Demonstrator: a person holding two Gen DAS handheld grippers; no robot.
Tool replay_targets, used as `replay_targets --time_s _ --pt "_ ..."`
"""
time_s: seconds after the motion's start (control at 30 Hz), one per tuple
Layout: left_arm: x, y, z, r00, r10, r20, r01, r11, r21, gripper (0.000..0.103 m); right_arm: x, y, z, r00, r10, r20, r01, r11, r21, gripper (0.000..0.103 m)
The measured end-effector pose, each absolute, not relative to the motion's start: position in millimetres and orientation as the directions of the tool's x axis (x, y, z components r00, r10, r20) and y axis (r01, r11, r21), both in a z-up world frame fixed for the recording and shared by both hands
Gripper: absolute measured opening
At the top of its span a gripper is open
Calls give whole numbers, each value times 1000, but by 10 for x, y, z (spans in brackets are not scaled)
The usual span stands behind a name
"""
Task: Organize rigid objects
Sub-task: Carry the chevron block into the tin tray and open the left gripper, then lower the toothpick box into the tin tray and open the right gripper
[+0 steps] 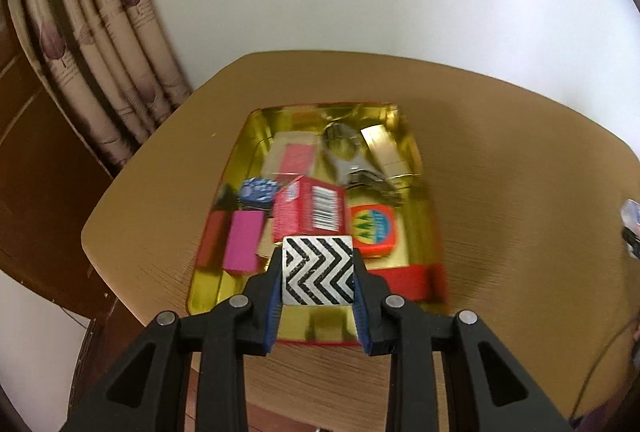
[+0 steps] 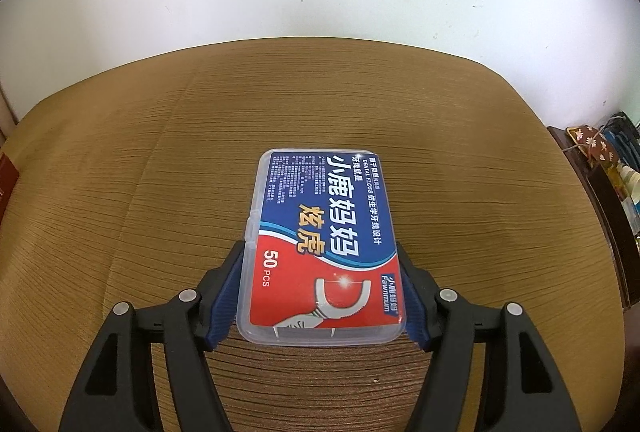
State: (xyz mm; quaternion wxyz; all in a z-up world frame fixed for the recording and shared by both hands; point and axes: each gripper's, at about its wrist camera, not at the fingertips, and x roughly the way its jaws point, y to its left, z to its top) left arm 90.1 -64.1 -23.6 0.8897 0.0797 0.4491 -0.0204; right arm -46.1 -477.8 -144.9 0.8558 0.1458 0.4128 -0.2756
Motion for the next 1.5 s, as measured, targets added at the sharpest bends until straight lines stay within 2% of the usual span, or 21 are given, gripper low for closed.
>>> replay_targets --time_s 0.4,0.47,0.6,0.63,0.83,1.1,1.37,1.5 --pt "1141 -422 -511 605 44 -795 58 993 99 31 -511 -4871 -1453 499 -364 -786 592 806 3 63" --pt "1166 -392 -529 593 35 -805 61 994 89 33 -510 -4875 -1455 498 -366 -786 591 807 -1 63" --pt "1186 -257 -499 564 -39 -825 51 999 -12 39 -521 -4880 -1437 503 -358 -787 589 808 9 62" --pt "1181 -199 -460 565 -70 -822 47 997 -53 39 -523 -4871 -1427 504 -354 -788 585 811 9 57" --pt "1054 81 -189 612 -94 -785 -14 991 -130 42 -557 -4902 -1374 507 -302 -807 576 816 56 57" --pt "689 349 -232 581 -41 -813 -81 991 -108 44 -519 -4561 -1034 609 -125 -783 483 842 241 57" --pt "430 436 -321 583 -2 -812 -87 994 -66 44 -1 -3535 -426 697 183 -693 204 876 437 57" --pt "448 378 -385 579 -8 -815 -62 997 -54 44 496 -2856 -189 680 306 -667 62 882 468 57"
